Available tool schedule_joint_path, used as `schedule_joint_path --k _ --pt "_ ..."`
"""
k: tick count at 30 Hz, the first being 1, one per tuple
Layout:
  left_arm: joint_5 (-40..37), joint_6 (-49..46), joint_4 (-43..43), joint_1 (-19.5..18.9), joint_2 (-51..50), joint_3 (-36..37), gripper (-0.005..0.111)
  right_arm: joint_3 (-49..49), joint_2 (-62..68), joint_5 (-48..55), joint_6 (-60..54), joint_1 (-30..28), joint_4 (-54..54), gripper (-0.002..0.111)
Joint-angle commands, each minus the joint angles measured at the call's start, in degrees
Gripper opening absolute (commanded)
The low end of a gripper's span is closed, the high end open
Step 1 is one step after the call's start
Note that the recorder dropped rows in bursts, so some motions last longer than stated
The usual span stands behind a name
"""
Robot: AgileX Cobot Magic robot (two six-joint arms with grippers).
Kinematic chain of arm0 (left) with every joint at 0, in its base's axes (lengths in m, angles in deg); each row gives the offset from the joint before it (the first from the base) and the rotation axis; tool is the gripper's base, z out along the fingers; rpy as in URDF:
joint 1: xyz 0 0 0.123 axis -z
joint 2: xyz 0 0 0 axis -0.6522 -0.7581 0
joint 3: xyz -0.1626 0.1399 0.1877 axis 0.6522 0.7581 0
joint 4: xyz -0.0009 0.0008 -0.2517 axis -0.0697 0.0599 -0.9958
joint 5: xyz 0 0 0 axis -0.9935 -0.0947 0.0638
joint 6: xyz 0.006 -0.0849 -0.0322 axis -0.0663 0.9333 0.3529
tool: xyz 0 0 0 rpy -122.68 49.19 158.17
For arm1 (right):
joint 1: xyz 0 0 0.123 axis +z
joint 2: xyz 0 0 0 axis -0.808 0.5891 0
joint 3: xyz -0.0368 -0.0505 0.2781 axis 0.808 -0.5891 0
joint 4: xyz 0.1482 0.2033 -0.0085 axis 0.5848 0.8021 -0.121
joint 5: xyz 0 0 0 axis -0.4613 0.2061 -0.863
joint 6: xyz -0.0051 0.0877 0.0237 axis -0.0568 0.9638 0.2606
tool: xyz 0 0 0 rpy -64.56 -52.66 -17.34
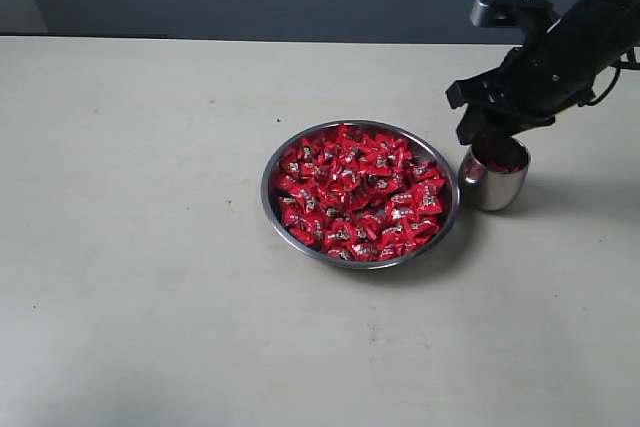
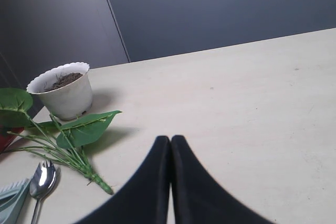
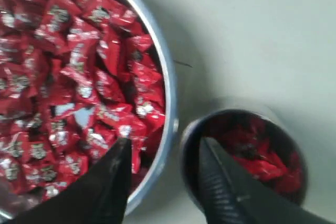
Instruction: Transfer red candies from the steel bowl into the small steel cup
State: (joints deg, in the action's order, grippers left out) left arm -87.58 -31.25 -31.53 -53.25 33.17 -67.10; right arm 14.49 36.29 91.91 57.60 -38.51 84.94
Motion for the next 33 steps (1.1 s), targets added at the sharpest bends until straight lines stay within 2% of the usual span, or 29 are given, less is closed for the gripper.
schedule_joint_path --k 1,9,14,18,28,29,30,31,33 --pt "0.6 0.2 0.3 0.2 0.2 0.2 0.000 0.7 -0.3 0.6 -4.1 4.2 4.5 0.040" --pt "0.6 0.2 0.3 0.2 0.2 0.2 0.000 7.6 6.0 0.1 -4.1 11.0 4.2 0.040" --pt "0.6 0.2 0.3 0.2 0.2 0.2 0.000 12.1 10.7 0.7 -2.5 11.4 4.0 0.040" --pt "0.6 0.2 0.3 0.2 0.2 0.2 0.000 14.5 14.0 1.1 -2.3 11.4 3.8 0.046" --pt "0.6 0.2 0.3 0.2 0.2 0.2 0.000 16.4 19.0 0.8 1.5 11.8 0.5 0.045" --pt "0.6 0.2 0.3 0.2 0.2 0.2 0.000 16.4 19.2 0.8 1.5 12.0 0.7 0.042" --pt "0.6 0.2 0.3 0.2 0.2 0.2 0.000 16.4 19.4 0.7 1.5 12.0 0.7 0.033" --pt "0.6 0.2 0.3 0.2 0.2 0.2 0.000 16.4 19.4 0.7 1.5 12.0 1.2 0.018" --pt "0.6 0.2 0.3 0.2 0.2 0.2 0.000 16.4 19.0 0.7 2.2 12.0 1.3 0.000"
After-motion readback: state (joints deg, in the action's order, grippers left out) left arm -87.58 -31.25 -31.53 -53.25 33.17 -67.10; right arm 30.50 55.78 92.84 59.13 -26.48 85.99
